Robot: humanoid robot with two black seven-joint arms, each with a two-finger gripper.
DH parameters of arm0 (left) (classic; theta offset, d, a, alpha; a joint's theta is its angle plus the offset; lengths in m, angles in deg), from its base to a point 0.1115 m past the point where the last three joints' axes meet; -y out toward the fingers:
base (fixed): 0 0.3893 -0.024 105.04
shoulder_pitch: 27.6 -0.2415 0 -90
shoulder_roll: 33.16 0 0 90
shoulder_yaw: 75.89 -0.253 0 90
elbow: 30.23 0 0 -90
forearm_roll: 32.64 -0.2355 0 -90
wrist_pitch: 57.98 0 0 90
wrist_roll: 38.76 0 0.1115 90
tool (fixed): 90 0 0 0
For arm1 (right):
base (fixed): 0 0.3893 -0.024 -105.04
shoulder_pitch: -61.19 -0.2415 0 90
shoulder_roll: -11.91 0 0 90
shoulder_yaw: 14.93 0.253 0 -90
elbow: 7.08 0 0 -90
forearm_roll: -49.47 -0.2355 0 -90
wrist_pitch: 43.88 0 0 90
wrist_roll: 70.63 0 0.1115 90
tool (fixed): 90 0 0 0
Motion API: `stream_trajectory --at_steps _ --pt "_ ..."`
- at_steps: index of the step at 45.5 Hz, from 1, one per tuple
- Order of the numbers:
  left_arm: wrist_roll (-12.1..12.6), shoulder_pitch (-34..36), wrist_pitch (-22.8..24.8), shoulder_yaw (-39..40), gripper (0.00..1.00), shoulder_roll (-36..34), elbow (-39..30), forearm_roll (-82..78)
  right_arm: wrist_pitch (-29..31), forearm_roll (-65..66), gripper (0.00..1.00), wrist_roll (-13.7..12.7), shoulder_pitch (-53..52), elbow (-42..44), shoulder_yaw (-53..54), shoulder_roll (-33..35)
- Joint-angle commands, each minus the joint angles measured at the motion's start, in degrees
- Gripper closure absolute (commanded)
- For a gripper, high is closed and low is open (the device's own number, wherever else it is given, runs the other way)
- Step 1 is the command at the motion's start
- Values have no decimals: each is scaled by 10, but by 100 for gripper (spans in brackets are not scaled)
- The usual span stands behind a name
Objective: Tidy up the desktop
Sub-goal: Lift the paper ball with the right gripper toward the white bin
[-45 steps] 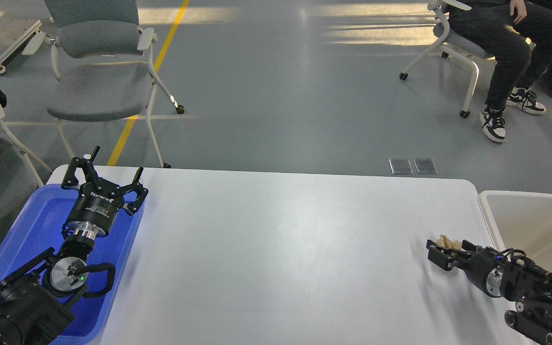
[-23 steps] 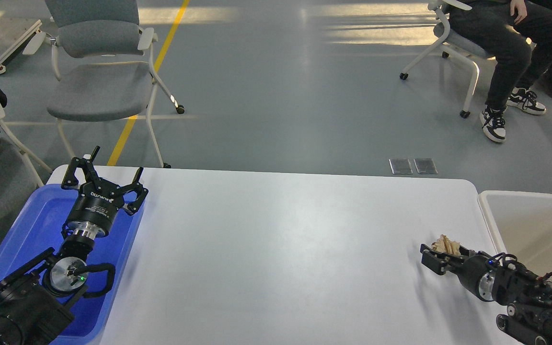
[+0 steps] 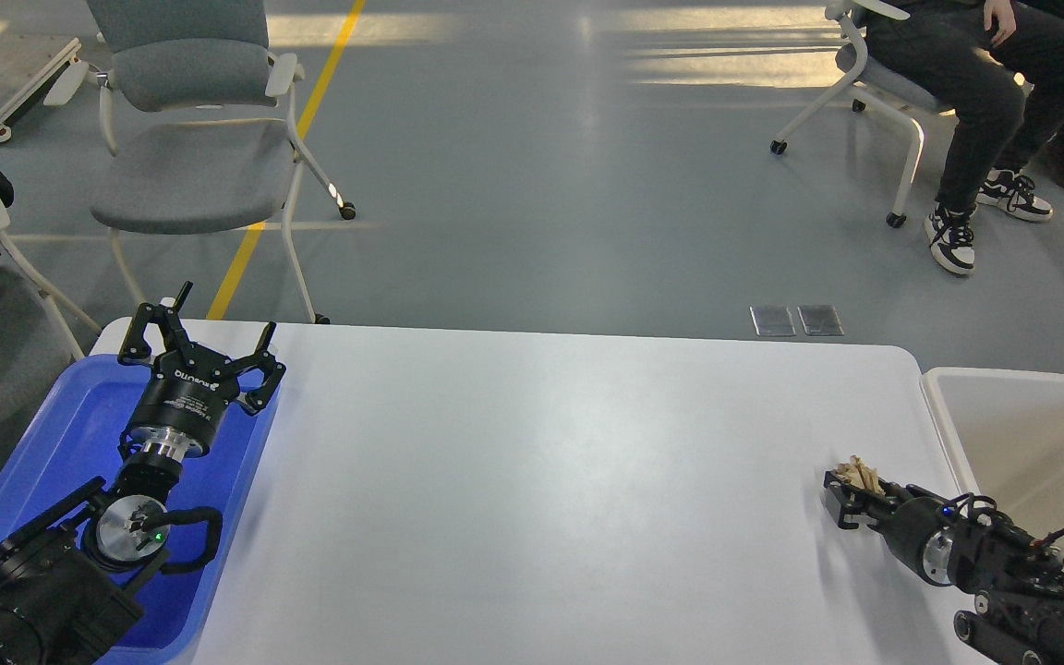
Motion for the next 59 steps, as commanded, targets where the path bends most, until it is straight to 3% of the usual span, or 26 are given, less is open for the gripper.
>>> stream_trajectory --at_steps 1,17,33,59 --pt "0 0 0 0 0 0 0 0 0 -21 100 1 1 14 -4 -6" --pt "0 0 0 0 0 0 0 0 25 -109 100 31 -13 -18 -32 12" --pt "0 0 0 0 0 0 0 0 73 -164 100 25 -113 -236 -68 157" --pt "0 0 0 0 0 0 0 0 154 -162 100 29 -229 -408 -88 318"
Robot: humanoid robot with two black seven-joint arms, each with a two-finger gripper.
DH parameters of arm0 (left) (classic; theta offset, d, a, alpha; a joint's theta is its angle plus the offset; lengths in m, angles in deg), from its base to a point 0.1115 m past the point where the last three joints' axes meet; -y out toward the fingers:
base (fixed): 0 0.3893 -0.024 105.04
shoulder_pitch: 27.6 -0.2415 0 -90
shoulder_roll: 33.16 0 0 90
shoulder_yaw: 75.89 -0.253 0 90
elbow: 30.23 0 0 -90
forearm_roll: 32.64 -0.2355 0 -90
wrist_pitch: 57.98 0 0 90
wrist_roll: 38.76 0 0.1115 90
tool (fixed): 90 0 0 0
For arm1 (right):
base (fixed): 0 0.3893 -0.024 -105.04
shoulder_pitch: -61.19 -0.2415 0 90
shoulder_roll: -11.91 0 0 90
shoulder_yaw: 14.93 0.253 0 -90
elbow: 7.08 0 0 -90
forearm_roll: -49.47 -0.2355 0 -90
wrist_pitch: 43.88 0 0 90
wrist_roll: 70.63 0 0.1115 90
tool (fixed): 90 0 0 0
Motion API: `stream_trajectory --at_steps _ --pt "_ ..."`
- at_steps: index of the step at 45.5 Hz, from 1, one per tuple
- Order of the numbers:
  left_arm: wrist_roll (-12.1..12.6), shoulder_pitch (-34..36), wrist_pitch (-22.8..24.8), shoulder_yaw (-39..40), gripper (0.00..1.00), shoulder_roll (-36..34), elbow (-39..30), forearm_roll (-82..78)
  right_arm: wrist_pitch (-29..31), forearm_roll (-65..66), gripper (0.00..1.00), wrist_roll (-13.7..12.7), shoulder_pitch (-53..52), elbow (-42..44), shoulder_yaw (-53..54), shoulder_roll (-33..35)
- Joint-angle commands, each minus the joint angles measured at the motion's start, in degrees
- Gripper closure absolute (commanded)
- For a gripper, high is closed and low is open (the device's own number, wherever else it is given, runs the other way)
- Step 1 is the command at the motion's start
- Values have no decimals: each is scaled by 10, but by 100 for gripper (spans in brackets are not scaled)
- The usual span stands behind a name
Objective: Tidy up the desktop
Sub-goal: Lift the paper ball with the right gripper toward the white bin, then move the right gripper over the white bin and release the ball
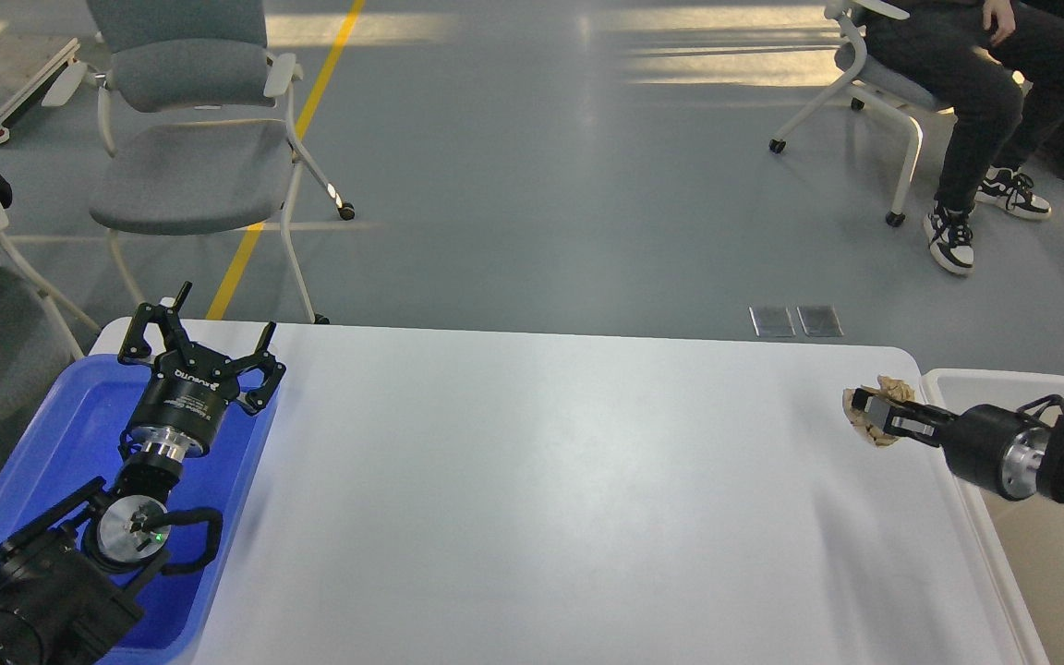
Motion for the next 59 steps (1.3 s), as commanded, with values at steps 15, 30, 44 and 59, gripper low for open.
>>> stream_trajectory --at_steps 15,30,44,59 --pt "0 0 0 0 0 0 0 0 87 3 100 0 -118 -139 -4 137" --pt "0 -1 0 0 0 0 0 0 90 5 100 0 -124 -138 -5 150" --pt "0 0 0 0 0 0 0 0 56 -57 100 1 -90 -104 3 177" --pt "0 0 0 0 0 0 0 0 -7 -231 100 23 -17 -63 5 203"
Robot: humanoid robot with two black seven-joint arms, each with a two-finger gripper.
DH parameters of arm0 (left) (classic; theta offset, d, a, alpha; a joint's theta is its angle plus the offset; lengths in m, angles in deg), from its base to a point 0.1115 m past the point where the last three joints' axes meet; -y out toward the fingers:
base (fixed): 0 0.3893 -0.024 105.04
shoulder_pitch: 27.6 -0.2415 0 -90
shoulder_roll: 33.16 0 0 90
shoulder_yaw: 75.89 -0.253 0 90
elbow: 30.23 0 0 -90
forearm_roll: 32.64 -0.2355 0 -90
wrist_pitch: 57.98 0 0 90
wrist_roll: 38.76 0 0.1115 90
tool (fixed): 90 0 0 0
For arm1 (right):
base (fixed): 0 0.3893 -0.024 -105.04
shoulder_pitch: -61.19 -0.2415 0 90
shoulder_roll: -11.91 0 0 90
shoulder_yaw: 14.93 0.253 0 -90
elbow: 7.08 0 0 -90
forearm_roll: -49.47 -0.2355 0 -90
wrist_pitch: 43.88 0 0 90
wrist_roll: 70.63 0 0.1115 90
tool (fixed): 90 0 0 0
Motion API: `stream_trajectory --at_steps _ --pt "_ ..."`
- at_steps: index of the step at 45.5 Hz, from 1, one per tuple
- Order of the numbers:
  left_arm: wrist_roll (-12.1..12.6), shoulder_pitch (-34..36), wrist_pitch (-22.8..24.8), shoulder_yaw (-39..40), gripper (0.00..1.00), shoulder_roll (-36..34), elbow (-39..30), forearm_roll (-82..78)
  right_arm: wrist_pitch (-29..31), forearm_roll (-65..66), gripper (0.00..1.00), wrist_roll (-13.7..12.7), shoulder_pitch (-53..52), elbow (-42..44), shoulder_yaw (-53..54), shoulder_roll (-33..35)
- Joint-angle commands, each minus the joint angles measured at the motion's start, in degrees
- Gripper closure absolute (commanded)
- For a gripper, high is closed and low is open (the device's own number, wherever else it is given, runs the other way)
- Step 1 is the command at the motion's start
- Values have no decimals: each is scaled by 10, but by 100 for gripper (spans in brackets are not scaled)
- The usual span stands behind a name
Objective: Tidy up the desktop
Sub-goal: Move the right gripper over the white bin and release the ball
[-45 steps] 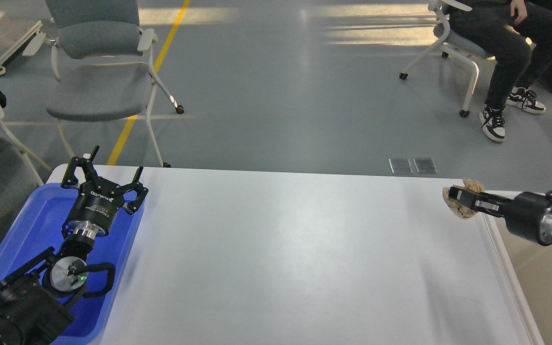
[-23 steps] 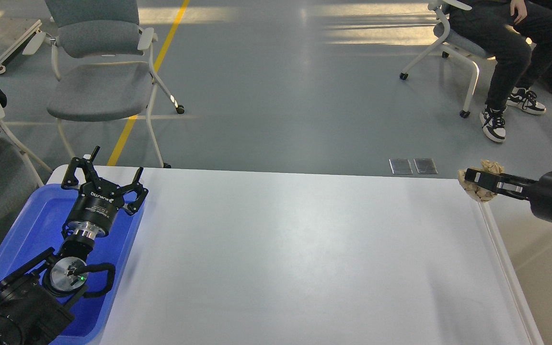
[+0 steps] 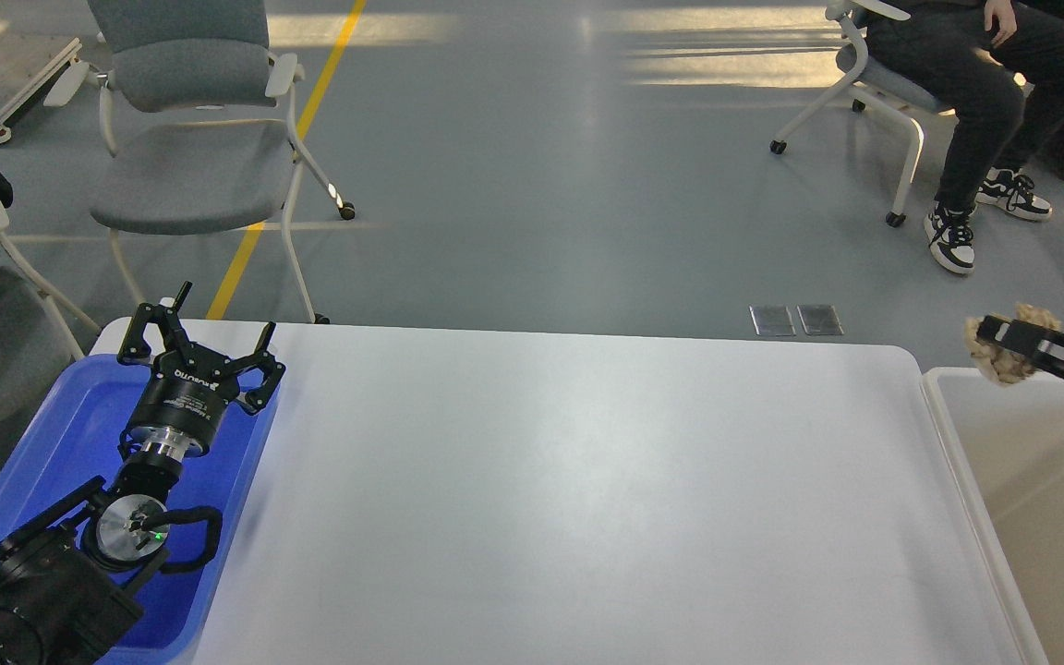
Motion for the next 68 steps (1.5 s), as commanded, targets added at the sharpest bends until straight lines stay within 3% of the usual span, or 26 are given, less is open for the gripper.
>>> stream_trajectory --at_steps 1,30,55,68 --pt "0 0 0 0 0 0 0 0 -38 -128 100 15 53 38 1 12" --pt "0 0 0 0 0 0 0 0 -32 -409 100 16 219 358 6 -179" --pt "0 0 0 0 0 0 0 0 12 -438 100 9 294 637 64 -361" --pt "0 0 0 0 0 0 0 0 15 -438 100 5 292 693 65 -419"
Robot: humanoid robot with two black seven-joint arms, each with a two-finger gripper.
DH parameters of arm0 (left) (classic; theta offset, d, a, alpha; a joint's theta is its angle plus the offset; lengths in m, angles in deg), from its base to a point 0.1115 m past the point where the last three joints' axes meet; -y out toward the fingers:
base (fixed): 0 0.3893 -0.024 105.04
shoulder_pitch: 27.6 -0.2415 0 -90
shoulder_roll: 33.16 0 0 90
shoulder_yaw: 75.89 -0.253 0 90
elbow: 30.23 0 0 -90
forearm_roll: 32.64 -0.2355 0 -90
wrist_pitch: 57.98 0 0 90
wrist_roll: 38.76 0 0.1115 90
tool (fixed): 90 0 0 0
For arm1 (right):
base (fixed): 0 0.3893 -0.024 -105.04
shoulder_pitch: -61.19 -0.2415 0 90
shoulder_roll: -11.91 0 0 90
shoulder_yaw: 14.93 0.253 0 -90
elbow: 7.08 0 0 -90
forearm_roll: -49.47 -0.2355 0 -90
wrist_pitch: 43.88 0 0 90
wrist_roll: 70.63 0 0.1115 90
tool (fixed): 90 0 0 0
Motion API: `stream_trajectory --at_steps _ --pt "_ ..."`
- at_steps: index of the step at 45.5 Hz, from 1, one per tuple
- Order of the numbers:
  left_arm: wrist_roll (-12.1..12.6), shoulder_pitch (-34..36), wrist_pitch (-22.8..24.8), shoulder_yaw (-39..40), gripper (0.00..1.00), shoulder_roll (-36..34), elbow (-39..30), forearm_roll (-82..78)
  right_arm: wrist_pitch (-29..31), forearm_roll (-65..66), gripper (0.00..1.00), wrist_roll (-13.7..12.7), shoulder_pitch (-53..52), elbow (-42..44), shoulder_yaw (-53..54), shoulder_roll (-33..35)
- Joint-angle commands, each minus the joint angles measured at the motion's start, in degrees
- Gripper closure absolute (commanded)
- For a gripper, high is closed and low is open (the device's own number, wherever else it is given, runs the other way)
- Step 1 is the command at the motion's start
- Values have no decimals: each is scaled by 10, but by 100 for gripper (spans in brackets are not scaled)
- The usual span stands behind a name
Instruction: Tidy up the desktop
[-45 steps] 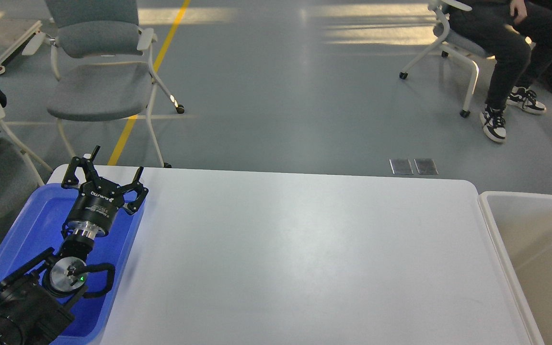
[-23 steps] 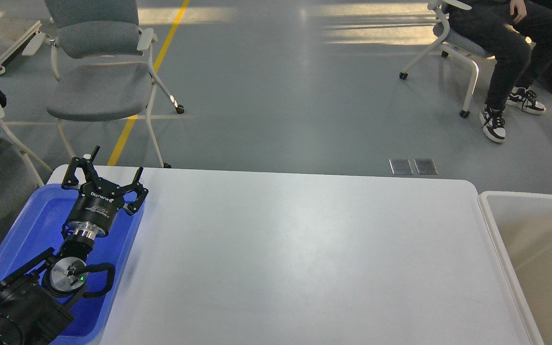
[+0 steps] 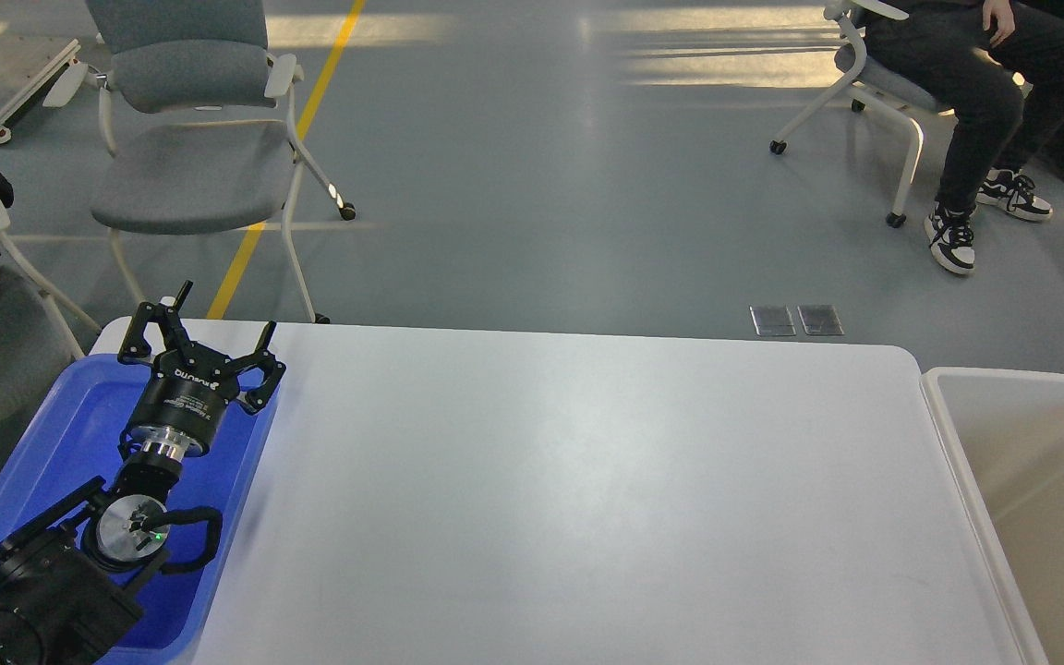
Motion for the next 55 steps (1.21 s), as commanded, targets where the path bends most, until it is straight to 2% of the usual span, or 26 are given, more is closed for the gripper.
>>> stream_trajectory --at_steps 1,5,20,21,22,24,25,26,28,35,55 --pt "0 0 0 0 0 0 0 0 6 -3 100 -5 4 55 5 -49" --pt "0 0 0 0 0 0 0 0 3 -3 100 -12 2 56 6 -56" --pt "0 0 0 0 0 0 0 0 7 -3 100 -12 0 56 16 -52" --pt "0 0 0 0 0 0 0 0 7 -3 96 -12 0 56 15 -52" --pt "0 0 0 0 0 0 0 0 6 -3 79 -12 0 56 15 -51" --pt "0 0 0 0 0 0 0 0 1 -3 35 -12 0 57 16 -50" --pt "0 0 0 0 0 0 0 0 0 -3 18 -12 0 57 17 -50" --pt "0 0 0 0 0 0 0 0 -1 -3 10 -12 -1 57 17 -50" --pt "0 0 0 0 0 0 0 0 -1 -3 2 -12 0 59 17 -51" --pt "0 0 0 0 0 0 0 0 -1 -3 1 -12 -1 90 19 -56" --pt "0 0 0 0 0 0 0 0 0 -2 0 -10 -47 92 18 -56"
